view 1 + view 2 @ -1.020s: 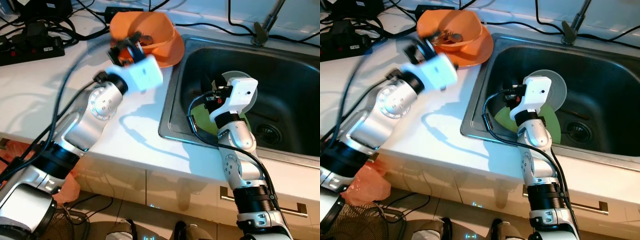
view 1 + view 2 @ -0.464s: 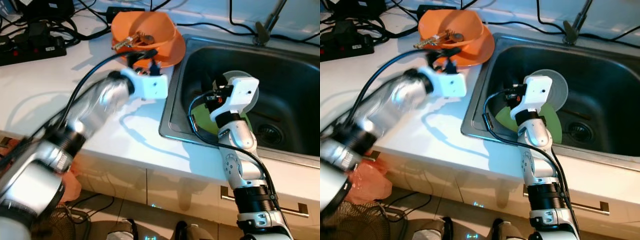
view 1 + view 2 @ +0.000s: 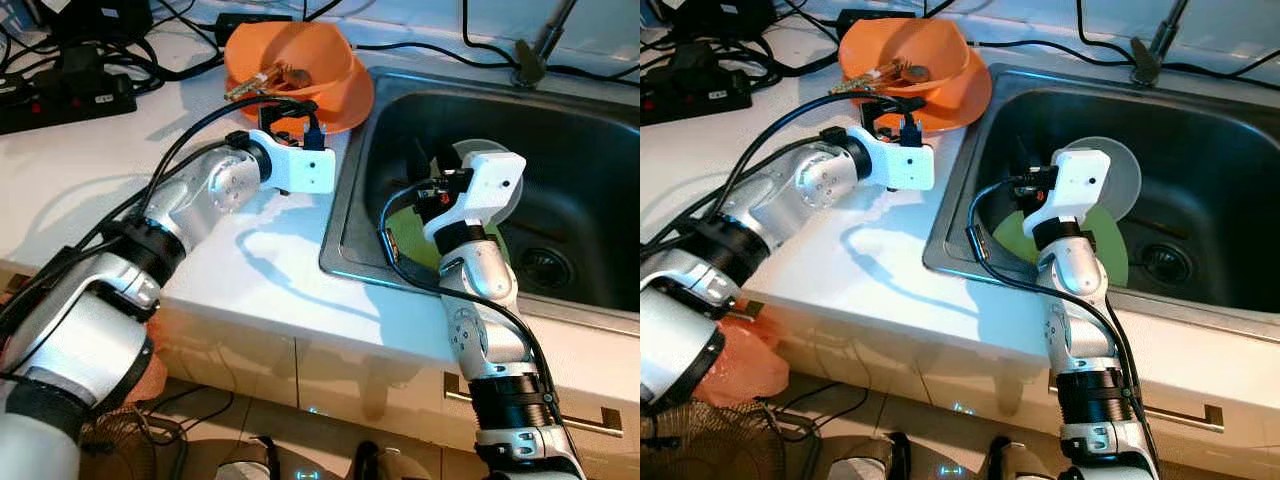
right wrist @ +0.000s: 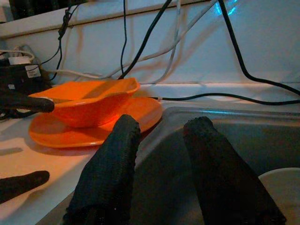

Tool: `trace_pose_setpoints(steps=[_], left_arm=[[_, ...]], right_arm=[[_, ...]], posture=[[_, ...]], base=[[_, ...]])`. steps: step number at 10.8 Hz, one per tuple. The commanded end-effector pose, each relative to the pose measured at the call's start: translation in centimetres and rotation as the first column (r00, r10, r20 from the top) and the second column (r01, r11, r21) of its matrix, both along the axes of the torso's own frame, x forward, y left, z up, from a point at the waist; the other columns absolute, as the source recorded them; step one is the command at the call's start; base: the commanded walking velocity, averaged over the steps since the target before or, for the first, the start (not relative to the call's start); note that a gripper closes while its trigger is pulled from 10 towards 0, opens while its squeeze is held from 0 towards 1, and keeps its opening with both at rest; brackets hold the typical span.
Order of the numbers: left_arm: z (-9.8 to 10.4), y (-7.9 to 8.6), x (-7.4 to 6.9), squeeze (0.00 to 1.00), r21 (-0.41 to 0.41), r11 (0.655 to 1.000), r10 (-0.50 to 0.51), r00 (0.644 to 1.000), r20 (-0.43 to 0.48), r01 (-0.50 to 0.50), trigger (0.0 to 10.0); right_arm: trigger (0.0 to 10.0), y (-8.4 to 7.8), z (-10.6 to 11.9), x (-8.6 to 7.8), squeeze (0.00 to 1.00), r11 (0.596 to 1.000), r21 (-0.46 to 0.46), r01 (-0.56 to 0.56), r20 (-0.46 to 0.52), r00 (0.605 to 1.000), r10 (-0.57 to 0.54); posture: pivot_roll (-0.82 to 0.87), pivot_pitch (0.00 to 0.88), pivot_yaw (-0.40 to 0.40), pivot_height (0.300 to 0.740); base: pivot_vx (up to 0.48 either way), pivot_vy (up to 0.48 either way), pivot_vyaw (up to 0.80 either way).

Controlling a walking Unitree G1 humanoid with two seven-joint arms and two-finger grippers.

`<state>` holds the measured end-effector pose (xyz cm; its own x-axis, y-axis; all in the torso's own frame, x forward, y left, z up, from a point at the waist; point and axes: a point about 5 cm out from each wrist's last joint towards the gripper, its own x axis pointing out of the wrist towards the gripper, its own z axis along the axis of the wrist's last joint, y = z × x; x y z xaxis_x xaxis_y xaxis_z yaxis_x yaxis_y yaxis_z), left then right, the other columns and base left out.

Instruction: Kitchen organization

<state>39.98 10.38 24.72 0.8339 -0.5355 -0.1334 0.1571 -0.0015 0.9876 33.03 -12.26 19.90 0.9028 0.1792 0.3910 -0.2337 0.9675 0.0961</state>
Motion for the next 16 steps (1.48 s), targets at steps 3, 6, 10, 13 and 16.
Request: trace_pose_setpoints(steps=[3,6,10,13,16], left_arm=[[-2.1,-0.1,0.5,0.00,0.055,0.998,0.047,0.998,-0.036,-0.045,10.0],[-2.5,-0.6,1.1,0.00,0.023,0.995,0.101,0.994,-0.033,-0.100,10.0],[-3.0,-1.1,1.2,0.00,0.017,0.995,0.102,0.994,-0.030,-0.101,10.0],[-3.6,-1.6,1.0,0.00,0.003,0.997,0.079,0.996,-0.034,-0.079,10.0],[-3.7,-1.9,0.8,0.00,0.002,0.998,0.061,0.998,-0.035,-0.061,10.0]], right_arm=[[10.0,-0.7,-2.7,-0.3,0.00,0.999,0.015,0.028,-0.105,0.994,-0.027],[10.0,-0.7,-2.4,-0.3,0.00,1.000,0.012,0.026,-0.099,0.995,-0.025],[10.0,-0.7,-2.5,-1.3,0.00,0.999,0.017,0.028,-0.107,0.994,-0.026],[10.0,-1.0,-2.8,-2.3,0.00,0.999,0.028,0.040,-0.130,0.991,-0.036],[10.0,-1.0,-2.7,-2.9,0.00,0.998,0.033,0.045,-0.140,0.989,-0.040]], posture=[[0.10,0.204,0.040,0.740],[0.10,0.211,0.036,0.740],[0.08,0.267,0.037,0.740],[0.07,0.316,0.039,0.740],[0.07,0.337,0.043,0.740]], base=[[0.000,0.000,0.00],[0.000,0.000,0.00],[0.000,0.000,0.00],[0.000,0.000,0.00],[0.000,0.000,0.00]])
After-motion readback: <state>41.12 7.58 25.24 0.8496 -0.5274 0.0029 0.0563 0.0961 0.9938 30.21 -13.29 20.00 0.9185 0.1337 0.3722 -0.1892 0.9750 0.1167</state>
